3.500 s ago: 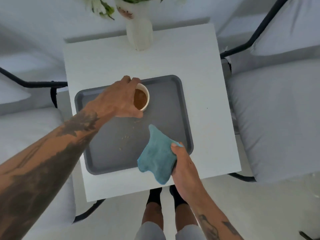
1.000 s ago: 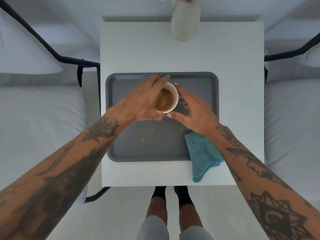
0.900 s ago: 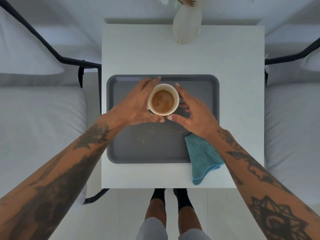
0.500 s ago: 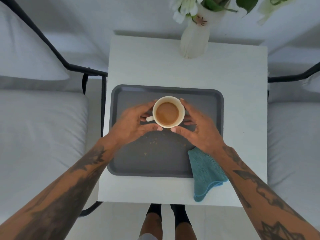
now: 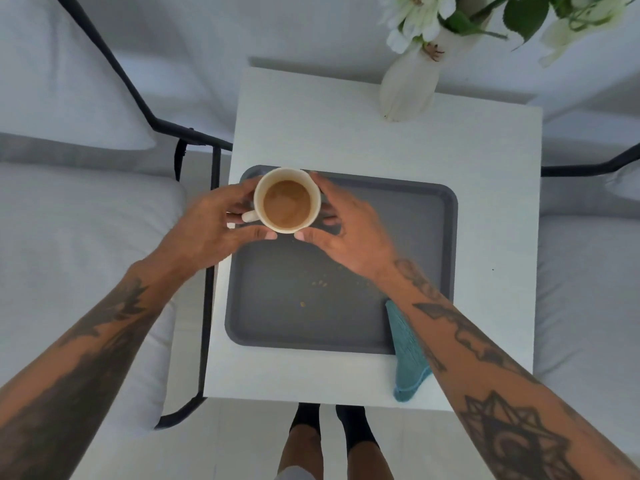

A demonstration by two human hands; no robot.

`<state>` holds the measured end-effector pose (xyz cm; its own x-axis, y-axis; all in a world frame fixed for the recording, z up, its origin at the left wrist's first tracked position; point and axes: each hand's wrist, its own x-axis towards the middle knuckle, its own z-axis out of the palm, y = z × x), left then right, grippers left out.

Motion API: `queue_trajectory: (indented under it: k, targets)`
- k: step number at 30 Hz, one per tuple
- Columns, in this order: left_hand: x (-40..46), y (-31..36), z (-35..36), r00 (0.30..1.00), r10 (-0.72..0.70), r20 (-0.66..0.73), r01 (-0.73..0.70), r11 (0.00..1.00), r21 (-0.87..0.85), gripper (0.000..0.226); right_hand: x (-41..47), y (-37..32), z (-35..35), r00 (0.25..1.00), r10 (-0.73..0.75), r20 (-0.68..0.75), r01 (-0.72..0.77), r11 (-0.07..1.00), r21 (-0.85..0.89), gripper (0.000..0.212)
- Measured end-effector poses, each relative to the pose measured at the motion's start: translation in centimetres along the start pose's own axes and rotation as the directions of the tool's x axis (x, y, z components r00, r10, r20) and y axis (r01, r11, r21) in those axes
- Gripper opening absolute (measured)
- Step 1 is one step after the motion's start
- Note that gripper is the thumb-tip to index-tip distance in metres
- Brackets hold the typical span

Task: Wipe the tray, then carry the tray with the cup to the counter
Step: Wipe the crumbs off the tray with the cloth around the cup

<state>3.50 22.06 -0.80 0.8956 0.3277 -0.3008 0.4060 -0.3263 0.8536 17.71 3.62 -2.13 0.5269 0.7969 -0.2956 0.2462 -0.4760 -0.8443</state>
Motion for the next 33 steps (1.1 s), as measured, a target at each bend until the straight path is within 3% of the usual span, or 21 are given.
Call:
queue_trajectory:
  k: [10,12,15,17,18,21,23,29,33]
  targets:
    - [-0.4,-2.0,-0.6,0.994,-0.110,0.008,0.110,0.993,-0.051,0.079,0.0,-0.1,0.3,0.994,0.081,0.070,-0.074,0.993,-0.095,0.094]
    - [-1.8,-2.8,-0.3,0.977,-0.172,-0.123,0.174,0.985,0.007,0.082,-3.0,0.6,-0.6,0.986,0.141,-0.084,-0.156,0.966,-0.207,0.083]
    - [-6.2,-3.7,2.3,0.902,-0.145,-0.406,0.222,0.964,0.148,0.056,-11.3,3.4,-0.6,0.885,0.196,-0.421,-0.353,0.874,-0.335,0.060]
    - [-9.1,-3.9,5.1,0.876,-0.119,-0.468,0.238,0.949,0.204,0.048,-16.7,5.3,0.7,0.843,0.317,-0.433,-0.486,0.795,-0.363,0.064]
    - [-10.3,-4.2,6.6,0.881,-0.105,-0.462,0.248,0.933,0.261,0.049,-18.7,6.3,1.6,0.851,0.344,-0.397,-0.499,0.763,-0.409,0.066]
    - [-12.0,-5.6,9.8,0.939,-0.039,-0.341,0.230,0.809,0.541,0.066,-21.5,8.6,3.7,0.927,0.240,-0.288,-0.369,0.719,-0.588,0.064]
    - [-12.1,-6.6,10.6,0.968,-0.023,-0.251,0.184,0.744,0.642,0.071,-20.6,9.5,3.9,0.936,0.215,-0.278,-0.344,0.723,-0.599,0.064]
    - [-12.1,-9.2,11.2,0.988,-0.020,-0.155,0.136,0.600,0.788,0.072,-13.3,10.5,2.7,0.952,0.112,-0.285,-0.273,0.731,-0.626,0.065]
    - [-12.1,-9.5,11.5,0.987,-0.015,-0.163,0.141,0.581,0.801,0.071,-8.8,8.9,5.0,0.912,0.097,-0.399,-0.329,0.755,-0.568,0.062]
